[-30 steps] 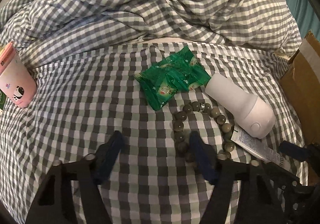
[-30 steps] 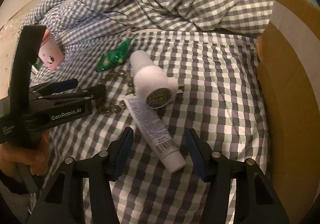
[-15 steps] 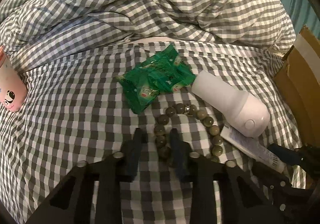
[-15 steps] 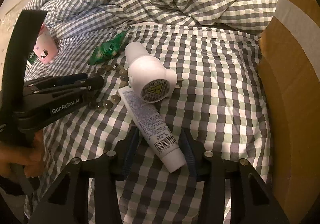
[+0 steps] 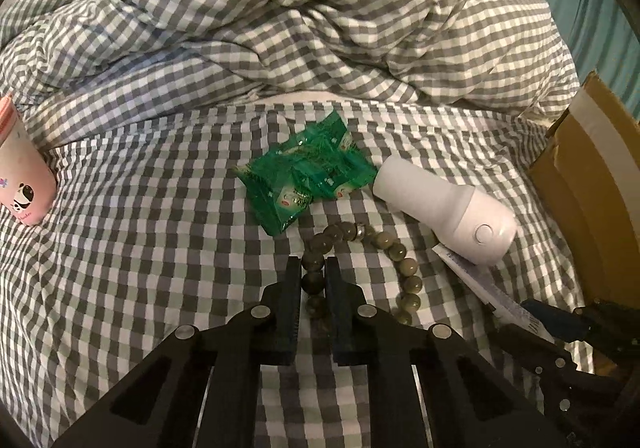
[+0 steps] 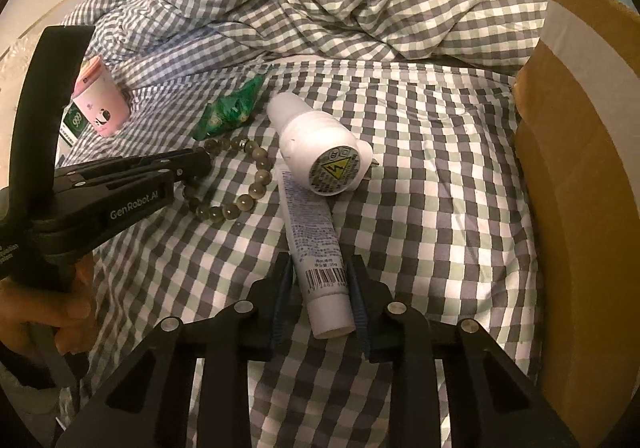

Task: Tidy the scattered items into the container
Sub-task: 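Grasp the bead bracelet with the left tool while the right tool grasps the toothpaste tube, then carry the bracelet and toothpaste tube with both tools over the box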

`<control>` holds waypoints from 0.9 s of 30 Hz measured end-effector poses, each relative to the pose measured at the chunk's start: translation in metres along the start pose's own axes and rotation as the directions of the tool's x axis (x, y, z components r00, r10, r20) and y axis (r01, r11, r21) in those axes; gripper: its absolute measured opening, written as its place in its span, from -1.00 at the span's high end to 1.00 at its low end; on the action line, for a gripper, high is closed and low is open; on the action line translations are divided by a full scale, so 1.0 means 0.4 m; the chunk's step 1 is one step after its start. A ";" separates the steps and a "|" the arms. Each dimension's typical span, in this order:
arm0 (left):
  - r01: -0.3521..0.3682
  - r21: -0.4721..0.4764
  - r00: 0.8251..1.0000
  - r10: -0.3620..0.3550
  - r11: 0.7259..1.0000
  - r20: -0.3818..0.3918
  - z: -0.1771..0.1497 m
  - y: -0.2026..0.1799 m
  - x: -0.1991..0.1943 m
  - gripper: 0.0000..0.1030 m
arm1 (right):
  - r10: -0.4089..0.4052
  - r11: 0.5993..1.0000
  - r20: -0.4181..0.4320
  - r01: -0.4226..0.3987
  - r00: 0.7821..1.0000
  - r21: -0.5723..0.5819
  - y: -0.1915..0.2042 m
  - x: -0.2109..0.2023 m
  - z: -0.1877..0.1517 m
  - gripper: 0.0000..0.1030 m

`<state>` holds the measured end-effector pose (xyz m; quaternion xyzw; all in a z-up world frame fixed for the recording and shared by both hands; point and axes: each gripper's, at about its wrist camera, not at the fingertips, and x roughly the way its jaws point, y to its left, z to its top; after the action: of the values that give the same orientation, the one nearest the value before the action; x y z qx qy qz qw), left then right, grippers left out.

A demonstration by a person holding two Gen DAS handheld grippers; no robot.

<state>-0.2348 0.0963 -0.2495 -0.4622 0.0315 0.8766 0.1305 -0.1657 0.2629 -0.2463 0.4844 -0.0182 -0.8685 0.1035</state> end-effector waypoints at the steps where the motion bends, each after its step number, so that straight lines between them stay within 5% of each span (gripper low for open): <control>1: 0.000 0.001 1.000 0.000 1.000 0.005 0.000 0.000 -0.008 0.79 | 0.002 1.000 0.004 -0.002 1.000 0.001 0.001 -0.006 0.001 0.49; 27: -0.004 -0.007 0.993 0.005 1.000 0.118 0.014 -0.009 -0.215 0.79 | 0.012 1.000 0.104 -0.011 0.995 -0.011 0.039 -0.173 0.002 0.60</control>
<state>-0.1919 0.0836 -0.1757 -0.4099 0.0215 0.9028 0.1287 -0.1286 0.2612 -0.1860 0.4379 -0.0217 -0.8920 0.1102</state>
